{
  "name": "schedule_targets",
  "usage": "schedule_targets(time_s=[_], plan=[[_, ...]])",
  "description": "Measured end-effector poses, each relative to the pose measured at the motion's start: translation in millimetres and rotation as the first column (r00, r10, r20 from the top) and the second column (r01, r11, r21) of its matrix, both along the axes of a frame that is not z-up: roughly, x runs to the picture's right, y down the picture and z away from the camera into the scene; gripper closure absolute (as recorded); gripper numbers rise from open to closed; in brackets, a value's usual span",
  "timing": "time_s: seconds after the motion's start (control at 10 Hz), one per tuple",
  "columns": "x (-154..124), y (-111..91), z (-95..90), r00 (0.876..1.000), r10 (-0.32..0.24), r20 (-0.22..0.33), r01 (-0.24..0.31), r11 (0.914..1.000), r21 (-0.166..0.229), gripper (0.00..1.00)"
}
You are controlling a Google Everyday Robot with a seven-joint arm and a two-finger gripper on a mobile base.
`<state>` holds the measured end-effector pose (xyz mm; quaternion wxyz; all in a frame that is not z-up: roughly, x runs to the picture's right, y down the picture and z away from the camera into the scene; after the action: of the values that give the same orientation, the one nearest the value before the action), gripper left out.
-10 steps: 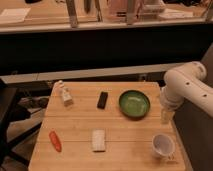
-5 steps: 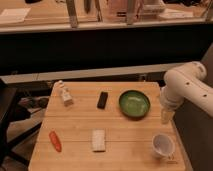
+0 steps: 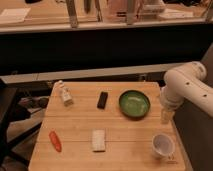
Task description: Push the eraser across the table
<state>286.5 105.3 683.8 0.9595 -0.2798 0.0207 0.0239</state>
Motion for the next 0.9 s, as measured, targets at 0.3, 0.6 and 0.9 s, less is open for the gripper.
schedule_targets(time_s=[0.3,0.6,0.9], plan=[[0,0,0.0,1.000,0.000,0.000,0.000,1.0000,0.000,0.20],[0,0,0.0,1.000,0.000,0.000,0.000,1.0000,0.000,0.20],[-15,-13,9.9,0.999,-0.039,0.019,0.039,0.9988,0.029,0.20]])
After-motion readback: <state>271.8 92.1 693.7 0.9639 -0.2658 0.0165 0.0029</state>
